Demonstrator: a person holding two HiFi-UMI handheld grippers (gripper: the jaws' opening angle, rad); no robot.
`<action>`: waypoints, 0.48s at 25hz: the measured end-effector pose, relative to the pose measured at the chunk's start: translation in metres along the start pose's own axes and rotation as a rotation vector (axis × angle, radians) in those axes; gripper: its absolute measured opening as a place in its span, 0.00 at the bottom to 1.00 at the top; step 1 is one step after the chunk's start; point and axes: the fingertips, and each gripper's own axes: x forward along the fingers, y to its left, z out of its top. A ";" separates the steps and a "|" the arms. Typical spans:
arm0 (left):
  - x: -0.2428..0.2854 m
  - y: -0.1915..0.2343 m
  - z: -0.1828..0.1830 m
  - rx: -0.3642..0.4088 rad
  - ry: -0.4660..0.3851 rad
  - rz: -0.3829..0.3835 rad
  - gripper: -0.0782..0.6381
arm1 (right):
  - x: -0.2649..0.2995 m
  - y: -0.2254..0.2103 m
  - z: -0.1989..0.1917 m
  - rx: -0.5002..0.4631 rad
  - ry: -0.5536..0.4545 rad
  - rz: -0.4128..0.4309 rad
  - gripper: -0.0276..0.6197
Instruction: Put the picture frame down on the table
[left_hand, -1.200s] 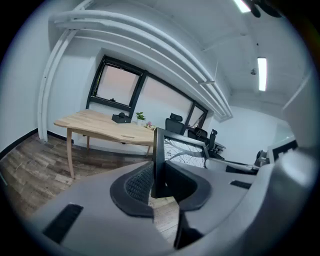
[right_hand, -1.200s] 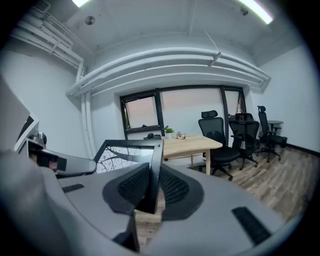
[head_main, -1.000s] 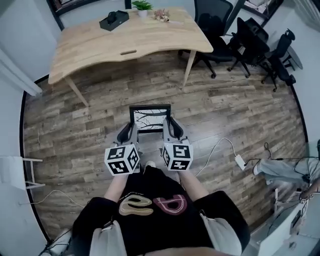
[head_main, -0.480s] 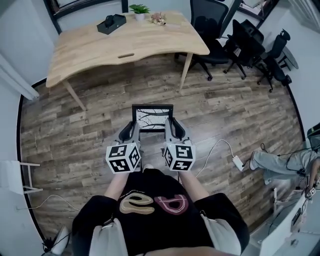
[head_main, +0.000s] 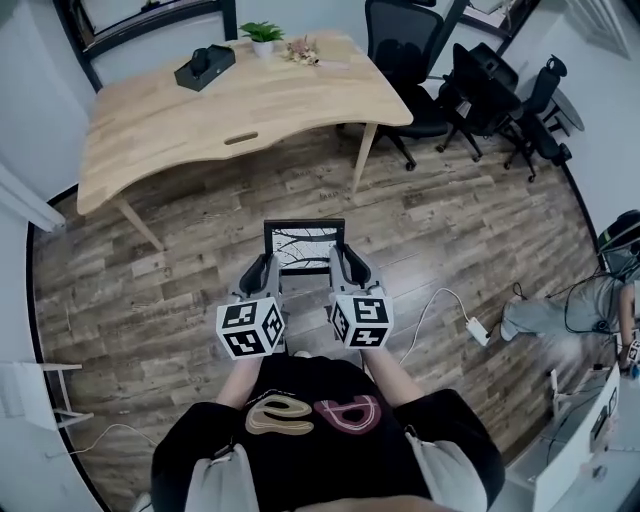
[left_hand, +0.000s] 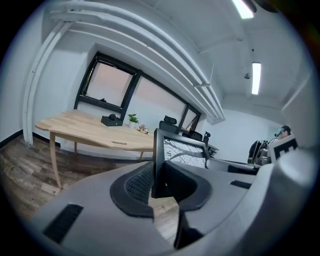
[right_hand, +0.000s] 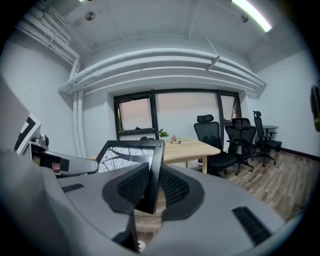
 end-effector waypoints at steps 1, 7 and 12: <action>0.010 0.007 0.006 0.000 -0.001 -0.007 0.22 | 0.012 0.001 0.004 -0.006 0.002 -0.006 0.17; 0.067 0.043 0.053 0.017 0.008 -0.062 0.22 | 0.082 0.004 0.034 -0.015 -0.003 -0.048 0.17; 0.103 0.078 0.082 0.028 0.033 -0.076 0.22 | 0.136 0.015 0.051 -0.009 0.008 -0.083 0.17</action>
